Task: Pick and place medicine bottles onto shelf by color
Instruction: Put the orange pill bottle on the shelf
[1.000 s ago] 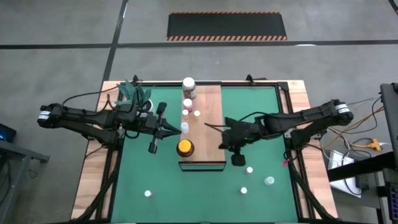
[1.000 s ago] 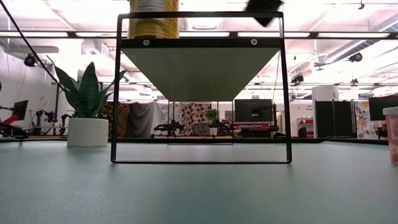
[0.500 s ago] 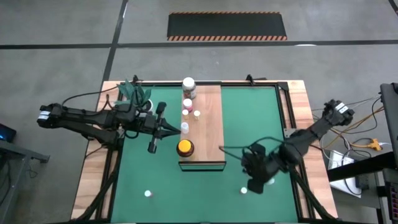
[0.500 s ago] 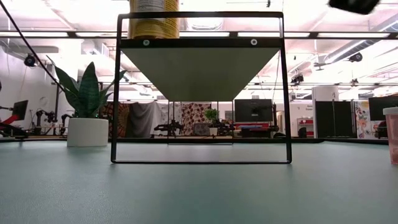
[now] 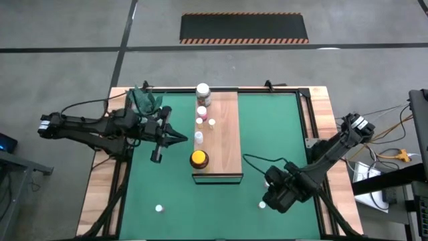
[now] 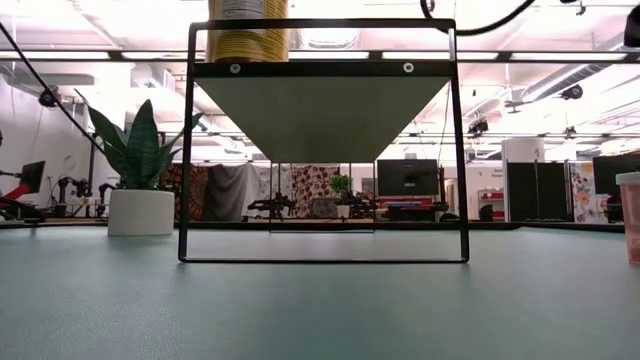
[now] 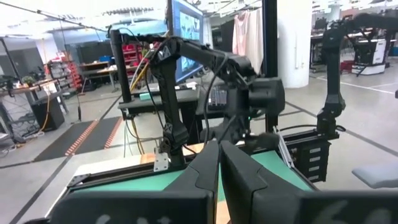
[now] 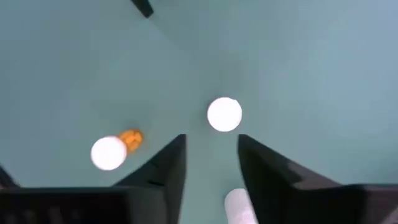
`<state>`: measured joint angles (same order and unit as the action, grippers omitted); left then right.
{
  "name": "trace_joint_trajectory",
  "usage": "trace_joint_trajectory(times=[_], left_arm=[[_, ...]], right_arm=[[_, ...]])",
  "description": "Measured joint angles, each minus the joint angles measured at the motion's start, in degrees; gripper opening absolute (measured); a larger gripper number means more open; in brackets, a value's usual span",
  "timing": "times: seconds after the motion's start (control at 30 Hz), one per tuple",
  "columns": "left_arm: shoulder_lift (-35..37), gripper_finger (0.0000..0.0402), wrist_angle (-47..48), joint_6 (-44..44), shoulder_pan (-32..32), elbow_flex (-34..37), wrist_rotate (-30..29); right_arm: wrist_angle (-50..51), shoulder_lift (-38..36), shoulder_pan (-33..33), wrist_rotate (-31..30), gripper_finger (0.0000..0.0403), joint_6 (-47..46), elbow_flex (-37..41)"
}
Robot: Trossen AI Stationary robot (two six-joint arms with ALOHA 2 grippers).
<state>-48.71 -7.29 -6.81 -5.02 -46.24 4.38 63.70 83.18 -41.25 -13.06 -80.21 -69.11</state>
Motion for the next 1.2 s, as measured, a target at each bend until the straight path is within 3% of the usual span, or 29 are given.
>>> trace_joint_trajectory(times=[0.27,0.53,0.83,0.97,1.2], left_arm=[[1.8,0.0,0.1,-0.1,0.0,0.4,0.0],[2.0,0.0,0.2,-2.8,0.0,0.5,0.0],[2.0,0.0,0.0,-4.1,0.0,0.6,-0.3],[1.9,0.0,-0.1,-4.1,0.0,0.5,-0.3],[1.9,0.0,0.0,-4.2,0.0,0.5,-0.3]], right_arm=[[-0.8,1.0,0.0,0.0,0.0245,-4.3,2.6],[-5.8,1.2,0.0,-0.2,0.0281,-7.2,8.7],[-13.7,2.1,0.3,-4.8,0.0254,-7.1,13.3],[-15.2,2.1,0.4,-7.9,0.0215,-7.2,14.4],[-15.7,2.1,0.4,-8.0,0.0129,-7.3,14.6]])
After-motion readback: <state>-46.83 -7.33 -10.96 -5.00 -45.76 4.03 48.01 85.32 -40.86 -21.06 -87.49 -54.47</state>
